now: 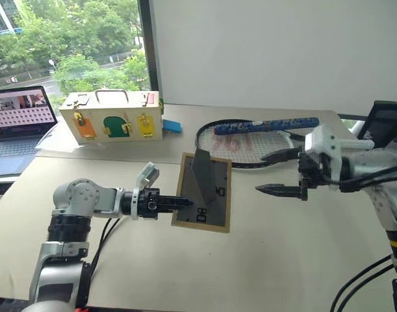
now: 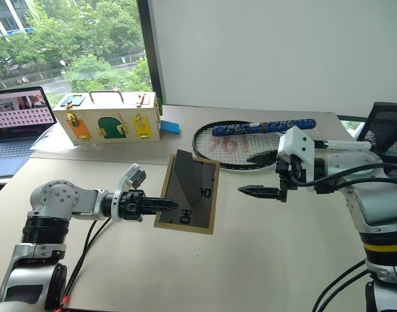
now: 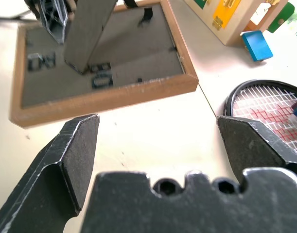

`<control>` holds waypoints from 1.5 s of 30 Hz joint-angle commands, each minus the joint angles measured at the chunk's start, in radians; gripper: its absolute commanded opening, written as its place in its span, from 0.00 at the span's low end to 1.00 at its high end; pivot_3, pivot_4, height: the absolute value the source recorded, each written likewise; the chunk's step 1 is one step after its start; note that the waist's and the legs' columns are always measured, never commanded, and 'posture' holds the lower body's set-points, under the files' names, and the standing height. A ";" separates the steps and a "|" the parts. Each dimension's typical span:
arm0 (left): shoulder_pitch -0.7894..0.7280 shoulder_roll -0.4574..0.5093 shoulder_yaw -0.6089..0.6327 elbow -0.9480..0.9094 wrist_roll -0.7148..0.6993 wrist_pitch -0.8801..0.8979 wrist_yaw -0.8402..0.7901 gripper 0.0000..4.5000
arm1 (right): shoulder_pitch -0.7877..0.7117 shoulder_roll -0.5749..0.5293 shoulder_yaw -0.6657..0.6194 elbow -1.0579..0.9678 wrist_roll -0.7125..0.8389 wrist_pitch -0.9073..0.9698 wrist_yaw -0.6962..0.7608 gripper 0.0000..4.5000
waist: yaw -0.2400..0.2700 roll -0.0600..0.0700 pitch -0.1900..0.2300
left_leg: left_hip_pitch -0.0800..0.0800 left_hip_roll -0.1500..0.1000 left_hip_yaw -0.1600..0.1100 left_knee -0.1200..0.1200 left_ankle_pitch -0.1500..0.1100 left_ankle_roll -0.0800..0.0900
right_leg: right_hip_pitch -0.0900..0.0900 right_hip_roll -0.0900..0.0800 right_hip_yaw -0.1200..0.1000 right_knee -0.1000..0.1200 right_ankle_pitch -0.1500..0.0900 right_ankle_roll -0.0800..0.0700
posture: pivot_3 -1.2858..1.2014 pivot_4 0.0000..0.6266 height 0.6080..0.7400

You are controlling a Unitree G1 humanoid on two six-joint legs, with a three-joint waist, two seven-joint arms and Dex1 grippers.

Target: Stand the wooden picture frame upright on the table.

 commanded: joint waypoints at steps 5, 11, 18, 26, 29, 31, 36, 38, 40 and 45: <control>-0.062 -0.013 0.004 0.017 -0.018 0.011 -0.044 0.25 | -0.018 0.046 0.147 0.258 -0.642 -1.005 -0.437 0.99 | -0.004 0.000 0.000 | 0.000 0.000 0.000 0.000 0.000 0.000 | 0.000 0.000 0.000 0.000 0.000 0.000 | 0.52 0.24 0.99; -0.070 -0.030 0.002 0.018 -0.021 0.011 -0.034 0.25 | -0.043 0.128 0.144 0.356 -0.866 -1.233 -0.756 0.99 | -0.004 0.000 0.000 | 0.000 0.000 0.000 -0.001 0.001 -0.001 | 0.000 0.000 0.000 0.000 0.000 0.000 | 0.52 0.24 0.99; -0.067 -0.030 0.005 0.014 -0.018 0.011 -0.031 0.25 | -0.083 0.164 0.149 0.381 -0.904 -1.264 -0.880 0.94 | -0.005 0.000 0.000 | 0.000 0.000 0.000 -0.001 0.002 -0.004 | 0.001 0.000 0.000 0.002 0.000 0.000 | 0.52 0.24 0.99; -0.056 -0.030 0.001 -0.004 0.001 -0.002 -0.032 0.25 | -0.094 0.169 0.170 0.400 -0.842 -1.275 -0.864 0.38 | -0.007 0.000 0.000 | 0.001 0.000 -0.001 -0.001 0.003 -0.004 | 0.001 0.000 0.000 0.002 0.000 0.000 | 0.52 0.24 0.99; -0.021 -0.002 -0.052 -0.061 0.057 -0.096 -0.048 0.25 | -0.093 0.168 0.172 0.405 -0.828 -1.277 -0.857 0.37 | -0.008 0.000 0.000 | 0.001 0.000 -0.001 -0.001 0.003 -0.004 | 0.002 0.000 0.000 0.002 0.000 0.000 | 0.52 0.24 0.99; -0.003 0.013 -0.079 -0.075 0.099 -0.168 -0.061 0.25 | -0.090 0.167 0.172 0.412 -0.815 -1.274 -0.849 0.37 | -0.008 0.000 0.000 | 0.001 0.000 -0.001 -0.001 0.003 -0.004 | 0.002 0.000 0.000 0.002 0.000 0.000 | 0.52 0.24 0.99; 0.066 0.090 -0.048 -0.123 0.142 -0.366 -0.161 0.71 | -0.091 0.164 0.172 0.446 -0.773 -1.259 -0.816 0.31 | -0.012 0.000 0.000 | 0.001 0.000 -0.001 -0.001 0.003 -0.004 | 0.002 0.000 0.000 0.002 0.001 0.000 | 0.52 0.24 0.99; 0.107 0.126 -0.003 -0.141 0.184 -0.492 -0.177 0.88 | -0.095 0.163 0.179 0.466 -0.744 -1.246 -0.793 0.28 | -0.013 0.001 0.000 | 0.002 0.000 -0.001 -0.001 0.003 -0.004 | 0.002 0.000 0.000 0.002 0.001 0.000 | 0.52 0.24 0.99; 0.158 0.189 0.024 -0.166 0.204 -0.560 -0.228 1.00 | -0.098 0.172 0.185 0.485 -0.687 -1.218 -0.754 0.28 | -0.012 0.001 0.000 | 0.002 0.000 -0.001 -0.001 0.003 -0.004 | 0.002 0.000 0.000 0.002 0.001 0.000 | 0.52 0.24 0.99; 0.238 0.241 0.118 -0.210 0.188 -0.626 -0.224 1.00 | -0.103 0.221 0.187 0.491 -0.487 -1.086 -0.611 0.27 | -0.009 0.001 0.001 | 0.002 0.000 -0.001 -0.001 0.003 -0.004 | 0.003 0.000 0.000 0.002 0.001 0.000 | 0.52 0.24 0.99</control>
